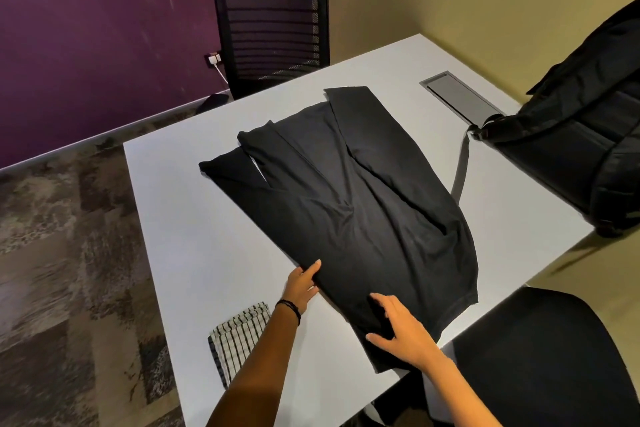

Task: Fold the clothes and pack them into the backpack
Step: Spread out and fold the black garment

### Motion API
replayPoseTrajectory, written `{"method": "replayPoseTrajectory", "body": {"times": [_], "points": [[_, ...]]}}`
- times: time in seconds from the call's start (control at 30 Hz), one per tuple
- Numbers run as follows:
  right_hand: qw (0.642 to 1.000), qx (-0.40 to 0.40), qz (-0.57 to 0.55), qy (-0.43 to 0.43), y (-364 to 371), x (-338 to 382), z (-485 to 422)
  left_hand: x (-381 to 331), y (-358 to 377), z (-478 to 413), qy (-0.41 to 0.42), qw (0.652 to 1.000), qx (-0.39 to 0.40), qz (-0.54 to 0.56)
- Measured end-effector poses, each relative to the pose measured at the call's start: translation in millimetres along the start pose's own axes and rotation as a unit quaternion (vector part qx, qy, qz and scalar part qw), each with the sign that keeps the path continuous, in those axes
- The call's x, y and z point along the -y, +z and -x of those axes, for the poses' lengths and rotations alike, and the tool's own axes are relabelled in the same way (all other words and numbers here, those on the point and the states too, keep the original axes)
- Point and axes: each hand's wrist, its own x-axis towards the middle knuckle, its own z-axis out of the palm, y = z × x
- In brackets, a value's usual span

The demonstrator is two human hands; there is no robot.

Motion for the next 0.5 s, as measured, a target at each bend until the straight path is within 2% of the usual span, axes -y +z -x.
{"method": "replayPoseTrajectory", "body": {"times": [0.1,0.17,0.27,0.37,0.5], "points": [[0.991,0.047,0.121,-0.028,11.8,6.2,-11.5,-9.2,-3.4,-10.7,0.013,0.999,-0.013,0.038],[0.99,0.02,0.142,0.019,20.1,8.6,-14.5,-13.5,-5.8,-20.0,0.02,0.998,-0.019,0.053],[0.988,-0.011,0.109,0.113,23.7,8.1,-11.1,-20.0,-8.3,-29.9,0.02,0.997,-0.031,0.064],[0.989,0.008,0.082,0.124,24.0,2.4,-4.9,-27.6,-12.0,-32.9,0.031,0.997,-0.034,0.067],[0.989,-0.034,-0.031,0.141,21.0,0.8,1.6,-38.2,-17.6,-31.0,0.036,0.992,-0.007,0.121]]}}
